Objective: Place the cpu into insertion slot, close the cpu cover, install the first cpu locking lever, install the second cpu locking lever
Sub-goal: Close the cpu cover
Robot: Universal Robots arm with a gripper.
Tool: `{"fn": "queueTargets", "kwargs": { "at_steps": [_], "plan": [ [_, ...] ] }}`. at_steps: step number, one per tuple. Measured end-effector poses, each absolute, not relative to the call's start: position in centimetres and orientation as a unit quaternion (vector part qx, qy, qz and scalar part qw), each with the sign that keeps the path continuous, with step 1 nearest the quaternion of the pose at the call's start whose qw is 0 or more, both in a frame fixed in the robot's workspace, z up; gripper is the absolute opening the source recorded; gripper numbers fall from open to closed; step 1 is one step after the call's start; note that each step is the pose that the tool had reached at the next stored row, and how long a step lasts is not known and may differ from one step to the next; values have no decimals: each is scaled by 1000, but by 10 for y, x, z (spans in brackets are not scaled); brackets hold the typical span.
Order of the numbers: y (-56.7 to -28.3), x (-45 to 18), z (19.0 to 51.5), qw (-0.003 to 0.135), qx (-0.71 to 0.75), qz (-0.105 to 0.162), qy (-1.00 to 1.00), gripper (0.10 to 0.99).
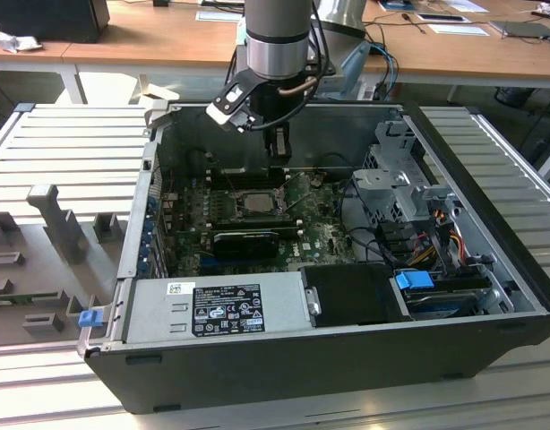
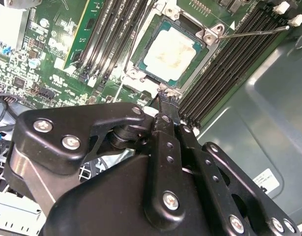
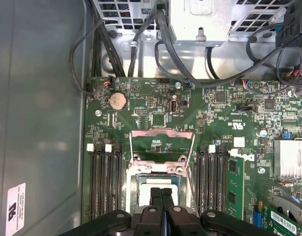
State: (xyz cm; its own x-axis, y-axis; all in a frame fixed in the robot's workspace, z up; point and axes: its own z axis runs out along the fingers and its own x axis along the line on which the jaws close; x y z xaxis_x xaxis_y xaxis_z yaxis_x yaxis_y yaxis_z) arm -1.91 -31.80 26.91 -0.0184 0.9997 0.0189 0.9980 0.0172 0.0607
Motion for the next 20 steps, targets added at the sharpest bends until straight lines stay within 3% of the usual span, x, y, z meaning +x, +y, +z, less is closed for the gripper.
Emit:
{"fn": "queueTargets", "kwargs": {
  "at_steps": [20],
  "plan": [
    [-317, 8, 279, 14, 700, 28, 713, 106]
  ]
}}
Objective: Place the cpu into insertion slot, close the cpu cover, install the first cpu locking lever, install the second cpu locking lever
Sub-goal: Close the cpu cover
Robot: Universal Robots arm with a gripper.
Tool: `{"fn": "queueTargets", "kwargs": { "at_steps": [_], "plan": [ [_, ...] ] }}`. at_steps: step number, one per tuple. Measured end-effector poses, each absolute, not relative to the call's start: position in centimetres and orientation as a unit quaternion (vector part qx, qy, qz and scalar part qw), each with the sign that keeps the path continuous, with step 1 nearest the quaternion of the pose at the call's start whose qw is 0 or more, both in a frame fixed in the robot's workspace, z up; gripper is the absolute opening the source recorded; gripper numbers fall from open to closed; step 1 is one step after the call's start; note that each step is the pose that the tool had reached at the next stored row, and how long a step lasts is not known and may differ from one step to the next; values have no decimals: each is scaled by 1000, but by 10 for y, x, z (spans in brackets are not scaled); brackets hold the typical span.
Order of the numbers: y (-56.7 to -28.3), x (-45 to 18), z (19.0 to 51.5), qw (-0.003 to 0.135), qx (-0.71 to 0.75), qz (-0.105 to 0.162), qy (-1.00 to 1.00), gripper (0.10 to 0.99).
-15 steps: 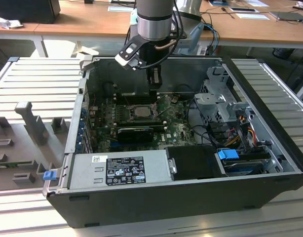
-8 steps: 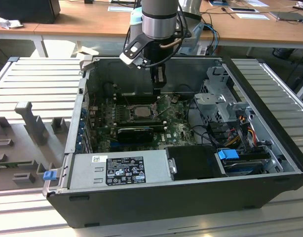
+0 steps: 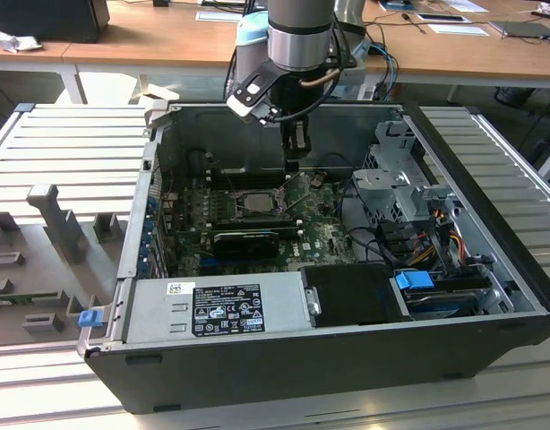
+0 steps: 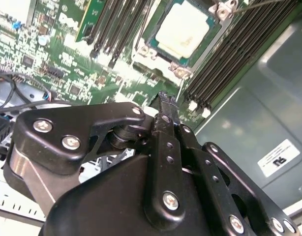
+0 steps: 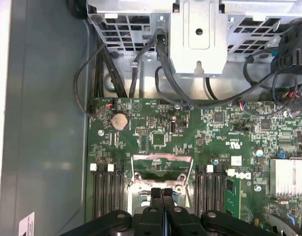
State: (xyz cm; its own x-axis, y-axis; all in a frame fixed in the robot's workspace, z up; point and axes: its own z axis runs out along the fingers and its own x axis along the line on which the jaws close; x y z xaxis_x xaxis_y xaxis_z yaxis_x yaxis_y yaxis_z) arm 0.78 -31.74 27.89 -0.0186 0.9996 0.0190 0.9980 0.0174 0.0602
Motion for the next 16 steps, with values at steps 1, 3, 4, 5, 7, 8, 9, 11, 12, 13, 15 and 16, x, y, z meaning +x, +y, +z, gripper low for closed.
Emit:
{"fn": "queueTargets", "kwargs": {
  "at_steps": [1, 3, 4, 5, 7, 8, 9, 11, 12, 13, 15, 16],
  "plan": [
    [-317, 10, 279, 14, 700, 28, 713, 106],
    [-317, 15, 279, 14, 700, 28, 713, 106],
    [-317, 17, 279, 14, 700, 28, 713, 106],
    [-317, 20, 279, 14, 700, 28, 713, 106],
    [-317, 24, 279, 14, 700, 28, 713, 106],
    [-317, 26, 279, 14, 700, 28, 713, 106],
    [-317, 28, 279, 13, 700, 27, 713, 106],
    [-317, 32, 279, 13, 700, 27, 713, 106],
    [-316, 35, 279, 13, 700, 27, 713, 106],
    [-316, 37, 279, 13, 700, 27, 713, 106],
    [-316, 38, 279, 13, 700, 27, 713, 106],
    [-316, 38, 279, 13, 700, 27, 713, 106]
  ]
}}
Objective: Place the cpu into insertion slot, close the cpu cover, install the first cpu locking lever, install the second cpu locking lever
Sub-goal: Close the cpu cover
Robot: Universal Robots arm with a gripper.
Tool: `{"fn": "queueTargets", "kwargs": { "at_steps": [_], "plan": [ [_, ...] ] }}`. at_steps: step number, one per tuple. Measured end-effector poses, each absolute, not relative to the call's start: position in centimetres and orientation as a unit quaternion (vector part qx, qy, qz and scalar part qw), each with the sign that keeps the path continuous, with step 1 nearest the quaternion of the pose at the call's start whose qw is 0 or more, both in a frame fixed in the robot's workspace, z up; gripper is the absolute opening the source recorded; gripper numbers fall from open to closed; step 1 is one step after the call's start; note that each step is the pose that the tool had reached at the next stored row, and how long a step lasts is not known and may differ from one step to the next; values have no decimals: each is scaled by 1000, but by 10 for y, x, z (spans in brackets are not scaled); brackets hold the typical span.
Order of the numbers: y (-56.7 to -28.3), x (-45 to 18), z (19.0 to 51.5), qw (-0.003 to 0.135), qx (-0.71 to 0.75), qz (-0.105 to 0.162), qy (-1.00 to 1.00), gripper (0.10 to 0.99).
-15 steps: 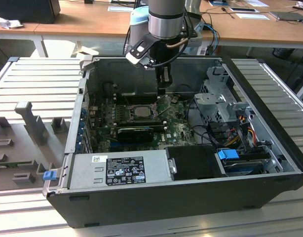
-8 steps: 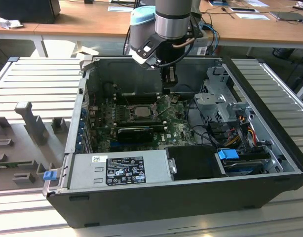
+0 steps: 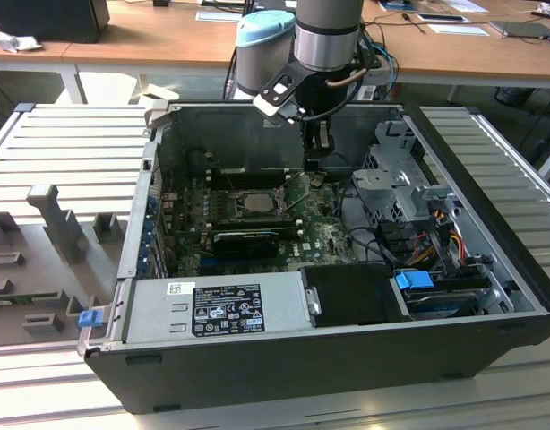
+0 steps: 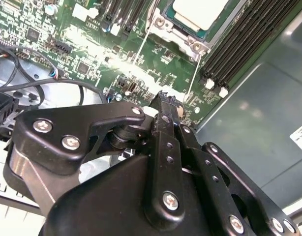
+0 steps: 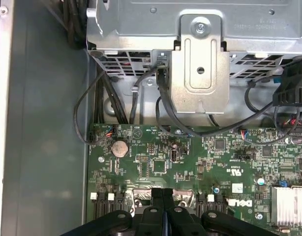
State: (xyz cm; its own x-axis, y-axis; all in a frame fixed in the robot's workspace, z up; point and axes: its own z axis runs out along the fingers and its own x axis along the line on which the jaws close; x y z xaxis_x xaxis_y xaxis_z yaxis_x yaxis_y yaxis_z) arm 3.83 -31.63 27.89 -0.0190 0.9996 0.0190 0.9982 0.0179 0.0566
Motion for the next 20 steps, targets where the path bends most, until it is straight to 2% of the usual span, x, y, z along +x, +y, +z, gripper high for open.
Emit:
{"fn": "queueTargets", "kwargs": {
  "at_steps": [20],
  "plan": [
    [-316, 45, 278, 13, 700, 27, 713, 106]
  ]
}}
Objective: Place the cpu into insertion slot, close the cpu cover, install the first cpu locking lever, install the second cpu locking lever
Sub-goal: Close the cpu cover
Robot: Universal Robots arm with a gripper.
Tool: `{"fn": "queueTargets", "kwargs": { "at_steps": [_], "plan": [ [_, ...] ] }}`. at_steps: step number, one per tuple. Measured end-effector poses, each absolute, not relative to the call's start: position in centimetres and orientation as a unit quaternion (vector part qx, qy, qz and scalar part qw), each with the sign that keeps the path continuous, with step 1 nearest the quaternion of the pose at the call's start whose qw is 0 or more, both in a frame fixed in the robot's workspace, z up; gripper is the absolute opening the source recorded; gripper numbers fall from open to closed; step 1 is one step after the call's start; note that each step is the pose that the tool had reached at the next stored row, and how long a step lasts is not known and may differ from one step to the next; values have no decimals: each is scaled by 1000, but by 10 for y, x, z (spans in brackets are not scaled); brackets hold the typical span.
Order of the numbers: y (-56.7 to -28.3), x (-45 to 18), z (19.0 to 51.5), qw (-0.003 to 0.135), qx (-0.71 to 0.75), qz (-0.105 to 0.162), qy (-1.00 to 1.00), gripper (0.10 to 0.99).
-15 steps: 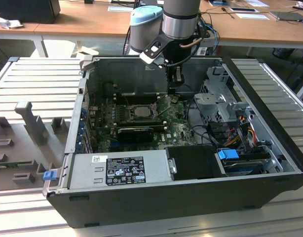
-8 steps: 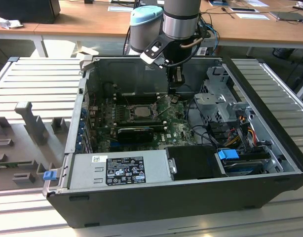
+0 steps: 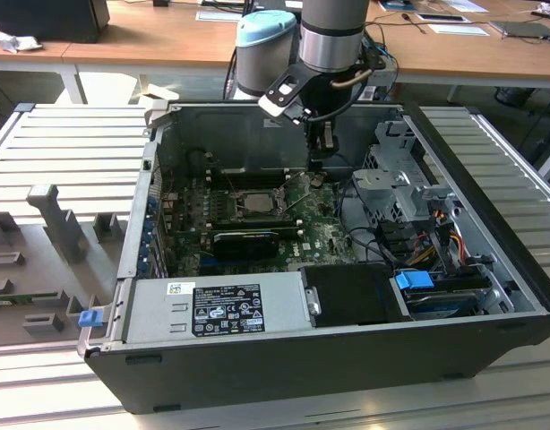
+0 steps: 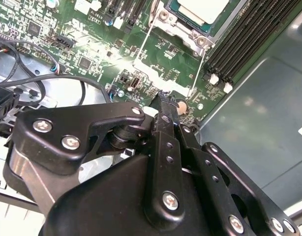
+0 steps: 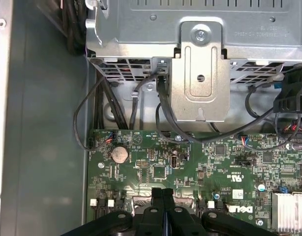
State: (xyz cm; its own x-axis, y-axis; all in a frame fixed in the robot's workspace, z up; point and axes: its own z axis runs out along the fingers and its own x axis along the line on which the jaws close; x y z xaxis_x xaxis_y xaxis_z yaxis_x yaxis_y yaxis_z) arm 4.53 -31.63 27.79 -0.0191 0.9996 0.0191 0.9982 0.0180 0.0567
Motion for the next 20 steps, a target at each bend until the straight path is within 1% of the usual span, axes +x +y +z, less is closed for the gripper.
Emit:
{"fn": "queueTargets", "kwargs": {
  "at_steps": [3, 20],
  "plan": [
    [-316, 48, 277, 13, 700, 27, 713, 106],
    [-316, 72, 247, 12, 700, 26, 713, 106]
  ]
}}
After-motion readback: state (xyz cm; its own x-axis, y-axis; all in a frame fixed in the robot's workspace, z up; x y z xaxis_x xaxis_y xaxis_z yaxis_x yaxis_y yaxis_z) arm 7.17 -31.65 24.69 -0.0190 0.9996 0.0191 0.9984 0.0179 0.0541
